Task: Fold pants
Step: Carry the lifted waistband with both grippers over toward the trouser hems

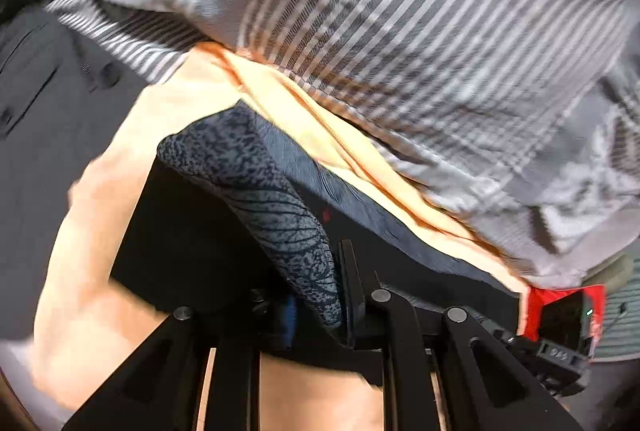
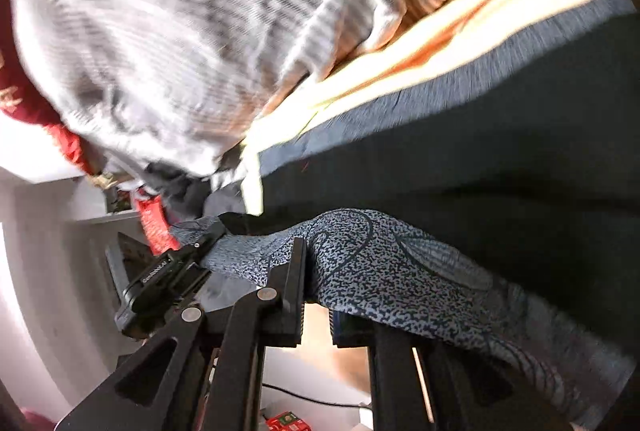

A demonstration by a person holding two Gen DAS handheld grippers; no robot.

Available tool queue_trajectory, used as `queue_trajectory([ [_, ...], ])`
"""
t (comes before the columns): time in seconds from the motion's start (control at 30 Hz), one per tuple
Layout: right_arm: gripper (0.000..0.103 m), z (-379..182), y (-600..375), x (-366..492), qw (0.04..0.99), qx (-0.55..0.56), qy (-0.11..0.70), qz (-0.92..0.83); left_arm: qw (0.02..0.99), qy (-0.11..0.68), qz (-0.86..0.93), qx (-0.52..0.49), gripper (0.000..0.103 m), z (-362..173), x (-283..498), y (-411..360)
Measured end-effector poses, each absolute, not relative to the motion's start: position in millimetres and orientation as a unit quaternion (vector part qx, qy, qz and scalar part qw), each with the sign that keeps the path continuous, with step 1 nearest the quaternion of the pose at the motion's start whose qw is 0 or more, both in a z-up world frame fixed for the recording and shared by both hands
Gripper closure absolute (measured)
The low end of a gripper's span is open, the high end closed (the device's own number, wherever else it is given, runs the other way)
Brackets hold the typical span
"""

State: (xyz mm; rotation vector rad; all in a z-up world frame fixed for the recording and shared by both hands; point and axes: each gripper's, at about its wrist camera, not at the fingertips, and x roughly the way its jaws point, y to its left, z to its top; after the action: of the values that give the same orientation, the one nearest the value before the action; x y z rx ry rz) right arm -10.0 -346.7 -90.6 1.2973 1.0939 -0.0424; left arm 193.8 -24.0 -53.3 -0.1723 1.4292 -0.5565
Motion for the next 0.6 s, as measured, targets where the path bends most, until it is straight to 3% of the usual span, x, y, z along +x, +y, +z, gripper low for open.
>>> queue_trajectory([
  [0.07, 0.092, -113, -359, 7, 0.652, 0.573, 0.495, -0.034, 0.716, 0.652, -0.244, -0.058, 0.085, -76, 210, -47],
  [0.13, 0.09, -131, -367, 19, 0.644, 0.571, 0.507, -0.047, 0.713, 0.659, -0.236, -0.042, 0.079, -96, 216, -53],
  [0.3, 0.089, -171, -377, 35, 0.628, 0.562, 0.533, -0.07, 0.707, 0.661, -0.244, -0.052, 0.053, -108, 226, -54],
  [0.33, 0.085, -175, -378, 36, 0.626, 0.564, 0.533, -0.073, 0.71, 0.659, -0.242, -0.05, 0.05, -103, 227, -52],
  [0.4, 0.08, -179, -382, 37, 0.623, 0.569, 0.531, -0.077, 0.727, 0.645, -0.235, -0.038, 0.022, -86, 227, -48],
  [0.47, 0.073, -177, -384, 38, 0.623, 0.571, 0.529, -0.077, 0.75, 0.617, -0.237, -0.018, 0.022, -66, 224, -42],
  [0.53, 0.051, -168, -384, 41, 0.633, 0.566, 0.524, -0.068, 0.755, 0.609, -0.241, 0.015, 0.022, -57, 219, -41],
  [0.6, 0.035, -153, -381, 46, 0.649, 0.553, 0.52, -0.058, 0.755, 0.608, -0.243, 0.05, 0.022, -55, 210, -44],
])
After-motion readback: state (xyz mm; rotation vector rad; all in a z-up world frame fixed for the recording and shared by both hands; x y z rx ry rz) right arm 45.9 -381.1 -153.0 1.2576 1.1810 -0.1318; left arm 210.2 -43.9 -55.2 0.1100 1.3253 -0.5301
